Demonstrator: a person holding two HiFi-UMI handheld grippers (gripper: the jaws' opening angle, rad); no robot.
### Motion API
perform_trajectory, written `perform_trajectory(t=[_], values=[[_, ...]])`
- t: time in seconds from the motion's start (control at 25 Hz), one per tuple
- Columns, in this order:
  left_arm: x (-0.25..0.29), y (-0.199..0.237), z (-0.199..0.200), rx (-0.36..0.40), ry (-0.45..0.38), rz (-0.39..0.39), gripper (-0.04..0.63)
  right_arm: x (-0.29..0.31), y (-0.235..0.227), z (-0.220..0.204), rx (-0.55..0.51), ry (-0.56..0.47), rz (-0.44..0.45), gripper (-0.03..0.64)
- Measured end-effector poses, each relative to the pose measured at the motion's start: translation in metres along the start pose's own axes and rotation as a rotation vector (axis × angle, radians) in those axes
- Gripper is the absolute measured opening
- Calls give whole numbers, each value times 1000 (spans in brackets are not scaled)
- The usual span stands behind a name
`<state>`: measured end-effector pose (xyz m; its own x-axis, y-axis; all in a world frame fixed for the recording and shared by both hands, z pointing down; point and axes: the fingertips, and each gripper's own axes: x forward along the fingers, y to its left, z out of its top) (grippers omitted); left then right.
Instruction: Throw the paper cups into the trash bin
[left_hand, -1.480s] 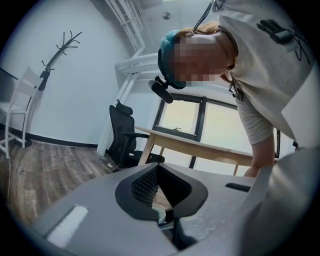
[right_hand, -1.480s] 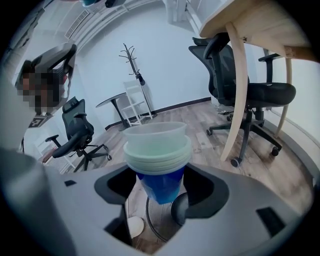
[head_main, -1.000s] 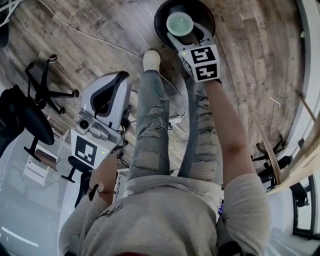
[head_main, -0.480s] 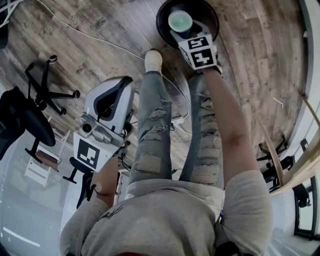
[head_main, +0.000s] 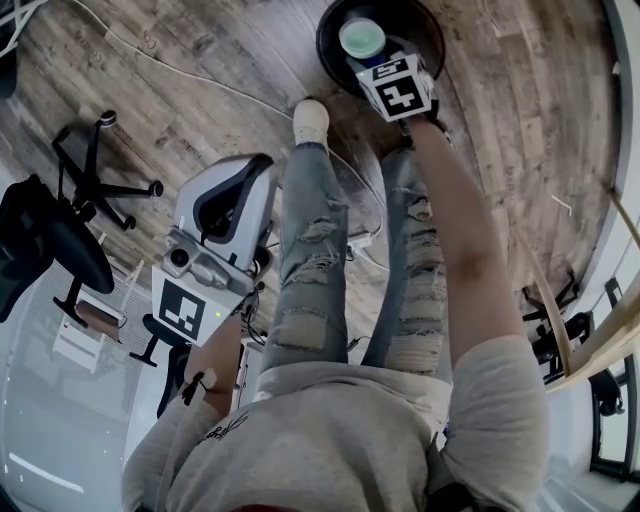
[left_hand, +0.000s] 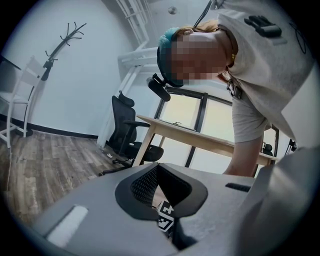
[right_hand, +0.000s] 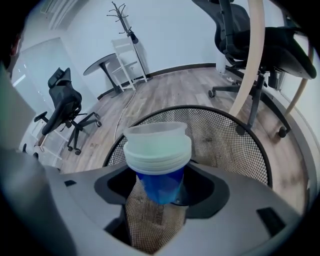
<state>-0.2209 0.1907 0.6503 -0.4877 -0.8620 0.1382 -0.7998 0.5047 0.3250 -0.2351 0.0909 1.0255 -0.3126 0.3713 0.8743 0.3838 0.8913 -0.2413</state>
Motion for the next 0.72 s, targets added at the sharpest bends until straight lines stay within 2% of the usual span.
perform_trajectory(t=[0.44,0.72], values=[[1,0,-10,-17,19,-14,3,22,-5,-14,40,64,-5,295],[5,-1,-8,-14,18,-17,3,21,-6,-14,51,44,-20,295]])
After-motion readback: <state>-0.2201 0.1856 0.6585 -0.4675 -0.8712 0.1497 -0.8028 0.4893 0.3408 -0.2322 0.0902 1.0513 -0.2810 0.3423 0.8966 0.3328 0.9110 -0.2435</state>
